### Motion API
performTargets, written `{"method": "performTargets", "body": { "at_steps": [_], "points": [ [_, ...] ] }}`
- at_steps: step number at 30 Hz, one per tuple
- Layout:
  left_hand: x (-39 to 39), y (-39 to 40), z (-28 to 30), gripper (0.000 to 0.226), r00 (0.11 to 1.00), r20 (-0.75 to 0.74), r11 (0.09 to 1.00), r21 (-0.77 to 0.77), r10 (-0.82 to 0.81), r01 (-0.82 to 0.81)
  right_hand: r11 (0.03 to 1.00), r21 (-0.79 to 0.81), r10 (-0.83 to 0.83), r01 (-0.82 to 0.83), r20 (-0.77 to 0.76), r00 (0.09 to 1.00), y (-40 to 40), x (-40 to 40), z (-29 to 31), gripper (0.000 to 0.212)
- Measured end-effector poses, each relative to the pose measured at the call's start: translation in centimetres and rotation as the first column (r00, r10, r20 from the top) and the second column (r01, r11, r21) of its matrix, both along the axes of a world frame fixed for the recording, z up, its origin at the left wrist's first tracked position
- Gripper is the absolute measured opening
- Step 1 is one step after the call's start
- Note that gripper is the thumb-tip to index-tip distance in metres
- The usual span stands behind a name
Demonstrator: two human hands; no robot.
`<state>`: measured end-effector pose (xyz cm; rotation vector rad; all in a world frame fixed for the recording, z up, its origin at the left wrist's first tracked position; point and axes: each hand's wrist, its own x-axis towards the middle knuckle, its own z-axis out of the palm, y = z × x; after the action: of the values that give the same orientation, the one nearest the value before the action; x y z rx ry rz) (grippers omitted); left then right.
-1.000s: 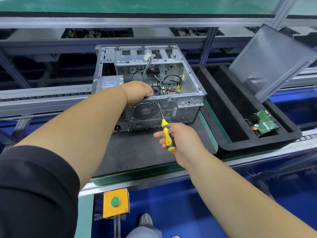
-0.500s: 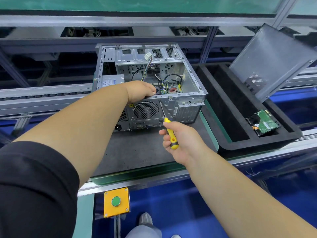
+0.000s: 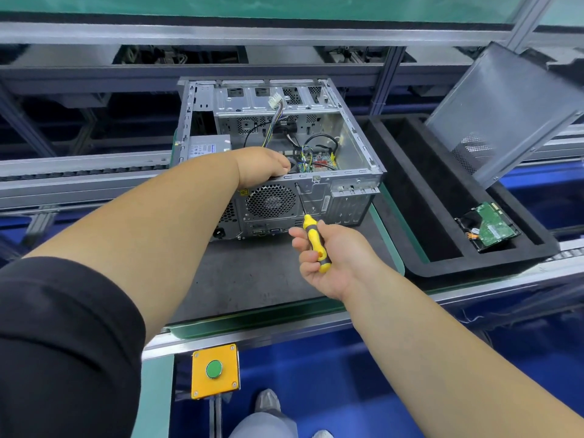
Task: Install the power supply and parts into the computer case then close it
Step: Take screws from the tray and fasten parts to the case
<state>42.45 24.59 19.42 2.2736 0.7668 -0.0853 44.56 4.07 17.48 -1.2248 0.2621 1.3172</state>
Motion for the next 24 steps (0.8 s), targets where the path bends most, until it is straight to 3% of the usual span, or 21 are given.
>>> {"method": "performTargets", "body": {
  "at_steps": [4, 9, 13, 17, 20, 24],
  "points": [
    [0.0, 0.1, -0.1, 0.008, 1.000, 0.007, 1.000, -0.009, 0.011, -0.011, 0.998, -0.007, -0.067, 0.068, 0.064, 0.996, 0.0, -0.5, -0.2, 0.018],
    [-0.2, 0.0, 0.0, 0.020, 1.000, 0.015, 1.000, -0.025, 0.010, -0.010, 0.996, -0.092, 0.030, -0.014, 0.167, 0.985, -0.1, -0.5, -0.1, 0.026],
    [0.0, 0.1, -0.2, 0.007, 1.000, 0.013, 1.000, -0.009, 0.018, -0.018, 0.990, -0.133, 0.071, -0.047, 0.181, 0.981, 0.2, -0.4, -0.2, 0.040],
    [-0.1, 0.0, -0.1, 0.021, 1.000, 0.021, 1.000, -0.022, 0.009, -0.009, 1.000, -0.016, 0.009, -0.009, -0.034, 0.999, 0.3, 0.1, -0.2, 0.048],
    [-0.1, 0.0, -0.2, 0.019, 1.000, 0.024, 0.999, -0.030, 0.016, -0.015, 0.997, 0.052, -0.046, 0.050, -0.080, 0.996, 0.1, -0.1, -0.3, 0.038],
    [-0.2, 0.1, -0.2, 0.012, 1.000, 0.021, 0.999, -0.028, 0.017, -0.016, 0.995, -0.023, -0.093, 0.096, 0.104, 0.990, 0.1, -1.0, -0.6, 0.019]
  ]
}}
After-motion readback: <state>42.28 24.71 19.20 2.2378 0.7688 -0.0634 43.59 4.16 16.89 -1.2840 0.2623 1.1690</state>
